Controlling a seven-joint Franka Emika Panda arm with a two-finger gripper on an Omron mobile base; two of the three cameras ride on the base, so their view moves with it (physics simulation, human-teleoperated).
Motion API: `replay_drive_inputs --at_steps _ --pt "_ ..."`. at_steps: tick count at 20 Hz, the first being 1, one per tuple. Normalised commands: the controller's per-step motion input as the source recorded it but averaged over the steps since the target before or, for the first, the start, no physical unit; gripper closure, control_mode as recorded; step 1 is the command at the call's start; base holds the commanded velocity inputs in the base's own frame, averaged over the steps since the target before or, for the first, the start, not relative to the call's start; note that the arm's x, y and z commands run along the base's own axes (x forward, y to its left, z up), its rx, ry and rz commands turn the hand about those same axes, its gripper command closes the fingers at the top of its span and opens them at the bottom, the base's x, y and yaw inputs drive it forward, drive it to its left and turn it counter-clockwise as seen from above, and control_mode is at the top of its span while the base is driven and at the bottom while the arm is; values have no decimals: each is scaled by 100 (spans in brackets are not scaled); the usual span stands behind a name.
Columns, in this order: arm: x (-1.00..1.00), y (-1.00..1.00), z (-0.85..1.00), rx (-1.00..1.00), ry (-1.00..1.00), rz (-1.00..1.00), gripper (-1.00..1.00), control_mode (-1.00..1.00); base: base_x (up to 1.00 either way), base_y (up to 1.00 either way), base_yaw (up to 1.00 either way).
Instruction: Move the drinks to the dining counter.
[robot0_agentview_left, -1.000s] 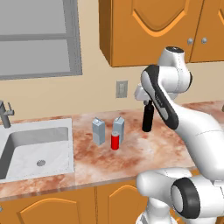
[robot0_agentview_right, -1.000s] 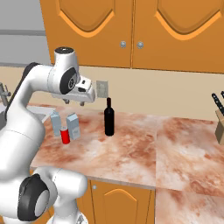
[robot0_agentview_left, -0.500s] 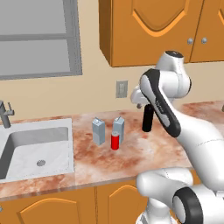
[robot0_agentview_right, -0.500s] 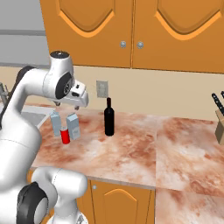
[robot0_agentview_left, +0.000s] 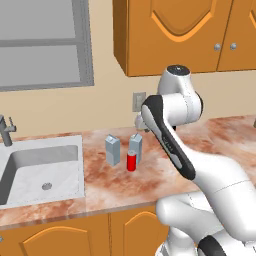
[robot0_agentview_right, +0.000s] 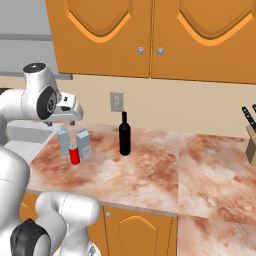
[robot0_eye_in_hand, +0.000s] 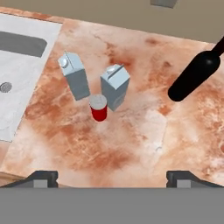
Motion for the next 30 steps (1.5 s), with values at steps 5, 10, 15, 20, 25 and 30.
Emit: replay_drive_inputs --at_steps 5,10,15,20,25,30 --pt "0 64 0 -8 2 26 -100 -100 0 0 0" --pt "1 51 -8 -2 0 22 -100 -100 0 0 0" --pt "2 27 -26 1 -1 13 -100 -100 0 0 0" --pt "25 0 -20 6 0 3 -100 -100 0 0 0" --pt "33 2 -19 1 0 0 -100 -100 0 0 0" --pt "37 3 -2 0 0 0 -100 -100 0 0 0"
